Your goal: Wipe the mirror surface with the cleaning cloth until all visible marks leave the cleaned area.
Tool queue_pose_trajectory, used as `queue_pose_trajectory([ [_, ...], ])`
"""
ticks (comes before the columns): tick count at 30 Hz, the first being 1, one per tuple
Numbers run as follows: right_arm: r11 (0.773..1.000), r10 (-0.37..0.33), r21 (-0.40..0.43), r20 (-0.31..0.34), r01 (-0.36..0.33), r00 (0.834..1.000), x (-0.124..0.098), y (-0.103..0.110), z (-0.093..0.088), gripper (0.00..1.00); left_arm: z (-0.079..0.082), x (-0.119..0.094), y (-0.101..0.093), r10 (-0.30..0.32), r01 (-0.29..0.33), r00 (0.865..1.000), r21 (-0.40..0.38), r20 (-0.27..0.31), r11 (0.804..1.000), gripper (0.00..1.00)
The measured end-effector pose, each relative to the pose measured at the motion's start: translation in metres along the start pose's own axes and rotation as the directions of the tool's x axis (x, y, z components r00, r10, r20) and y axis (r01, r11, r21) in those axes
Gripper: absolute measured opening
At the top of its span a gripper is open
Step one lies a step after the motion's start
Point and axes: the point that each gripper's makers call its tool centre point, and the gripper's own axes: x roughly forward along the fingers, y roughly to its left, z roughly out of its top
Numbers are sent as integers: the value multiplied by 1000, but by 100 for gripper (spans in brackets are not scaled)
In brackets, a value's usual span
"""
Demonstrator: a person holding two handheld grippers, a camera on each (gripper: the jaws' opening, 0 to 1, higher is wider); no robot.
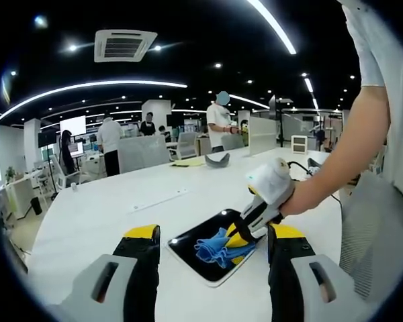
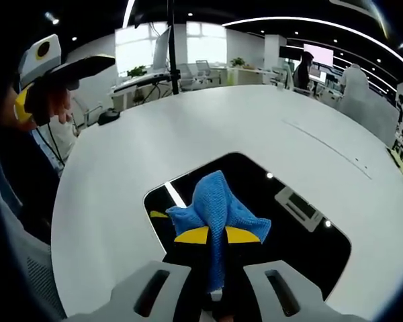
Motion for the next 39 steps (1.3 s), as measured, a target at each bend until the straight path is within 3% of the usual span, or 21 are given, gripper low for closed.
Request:
queue_pose_trajectory([
  [39, 1000, -16, -11, -9, 16, 1000, 16, -31, 14, 2, -1, 2, 2, -1, 1, 1000, -5, 0, 1000, 65],
])
